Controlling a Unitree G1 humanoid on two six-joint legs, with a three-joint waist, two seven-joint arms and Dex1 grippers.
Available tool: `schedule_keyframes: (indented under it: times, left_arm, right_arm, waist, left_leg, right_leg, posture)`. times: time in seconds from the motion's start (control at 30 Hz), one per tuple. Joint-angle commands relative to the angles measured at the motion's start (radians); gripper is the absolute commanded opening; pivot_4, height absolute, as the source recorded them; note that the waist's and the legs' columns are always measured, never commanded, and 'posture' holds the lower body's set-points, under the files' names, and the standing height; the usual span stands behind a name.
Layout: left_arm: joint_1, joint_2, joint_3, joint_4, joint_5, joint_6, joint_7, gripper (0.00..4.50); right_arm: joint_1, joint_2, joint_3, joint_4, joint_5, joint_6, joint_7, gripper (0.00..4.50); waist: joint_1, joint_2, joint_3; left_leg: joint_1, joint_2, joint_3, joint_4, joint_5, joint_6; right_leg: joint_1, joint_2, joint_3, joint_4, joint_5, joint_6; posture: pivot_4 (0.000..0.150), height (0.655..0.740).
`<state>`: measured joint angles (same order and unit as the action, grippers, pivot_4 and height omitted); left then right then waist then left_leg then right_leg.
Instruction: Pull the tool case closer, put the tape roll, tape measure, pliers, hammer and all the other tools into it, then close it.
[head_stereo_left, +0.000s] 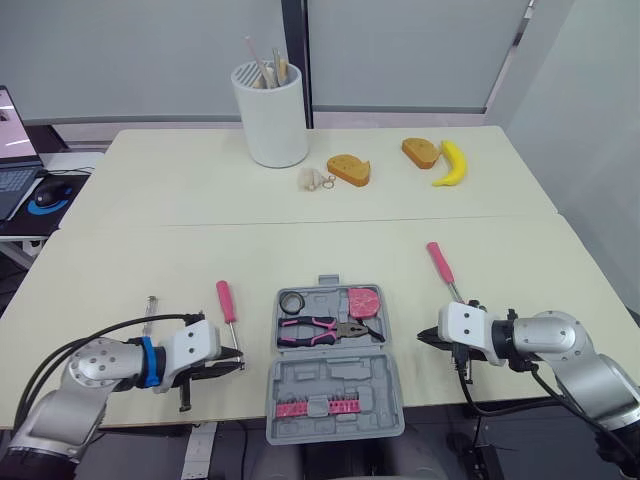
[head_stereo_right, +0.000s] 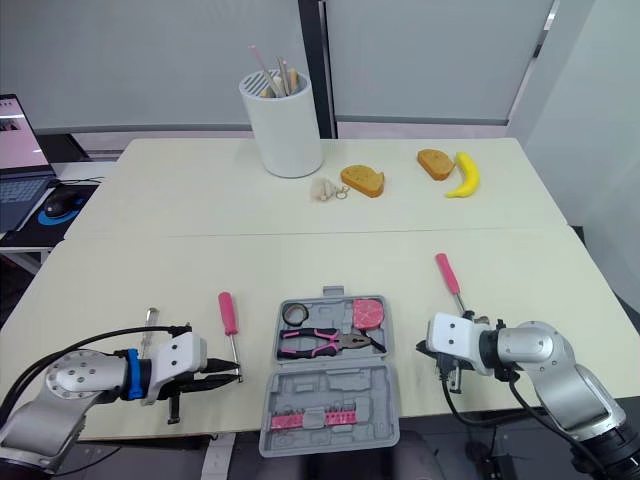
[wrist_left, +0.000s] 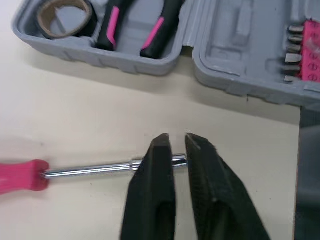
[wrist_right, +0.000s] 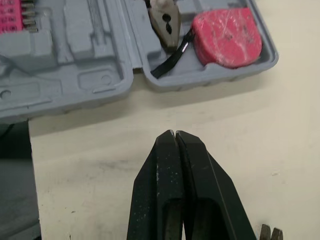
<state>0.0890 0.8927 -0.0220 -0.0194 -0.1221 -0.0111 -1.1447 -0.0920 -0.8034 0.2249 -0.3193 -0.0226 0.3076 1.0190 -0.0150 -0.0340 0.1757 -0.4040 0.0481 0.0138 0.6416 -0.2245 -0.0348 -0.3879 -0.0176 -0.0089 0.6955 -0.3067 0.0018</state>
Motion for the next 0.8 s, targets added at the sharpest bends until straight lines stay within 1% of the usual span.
schedule_keyframes:
  times: [0.03, 0.33, 0.43, 0.63, 0.8]
  left_arm:
    - [-0.013, -0.008, -0.037, -0.009, 0.035, 0.007, 0.015, 0.02]
    - [-0.08, -0.11, -0.123, -0.028, 0.087, 0.063, 0.102, 0.02]
    - [-0.107, -0.138, -0.155, 0.002, 0.121, 0.055, 0.13, 0.02]
    - [-0.135, -0.155, -0.191, 0.045, 0.154, 0.033, 0.142, 0.02]
    - [-0.154, -0.178, -0.214, 0.05, 0.162, 0.027, 0.138, 0.02]
  right_arm:
    - [-0.012, 0.021, 0.03, 0.01, -0.027, -0.023, -0.027, 0.0]
    - [-0.048, 0.07, 0.11, 0.092, -0.064, -0.063, -0.027, 0.0]
    - [-0.064, 0.102, 0.143, 0.116, -0.076, -0.065, -0.028, 0.0]
    - [-0.106, 0.152, 0.195, 0.168, -0.104, -0.092, -0.034, 0.0]
    - [-0.134, 0.185, 0.206, 0.176, -0.109, -0.096, -0.034, 0.0]
  waist:
    - [0.0, 0.0, 0.0]
    - [0.005, 0.0, 0.0]
    - [0.005, 0.0, 0.0]
    - [0.007, 0.0, 0.0]
    - [0.01, 0.001, -0.001]
  left_leg:
    - [0.0, 0.0, 0.0, 0.0, 0.0, 0.0]
    - [0.0, 0.0, 0.0, 0.001, 0.0, 0.0]
    - [0.0, -0.001, 0.0, 0.001, 0.0, 0.0]
    - [0.0, -0.001, 0.0, 0.001, 0.0, 0.0]
    - [0.001, -0.001, 0.0, 0.001, 0.0, 0.0]
  right_leg:
    - [0.0, 0.0, 0.0, 0.0, 0.0, 0.0]
    - [0.0, 0.0, 0.0, 0.0, 0.0, 0.0]
    - [0.0, 0.0, 0.0, 0.0, 0.0, 0.0]
    - [0.001, 0.0, 0.0, 0.001, 0.0, 0.0]
    - [0.002, 0.0, 0.0, 0.001, 0.0, 0.0]
  posture:
    - [0.15, 0.74]
    - [0.15, 0.74]
    - [0.15, 0.74]
    - [0.15, 0.74]
    - [0.15, 0.74]
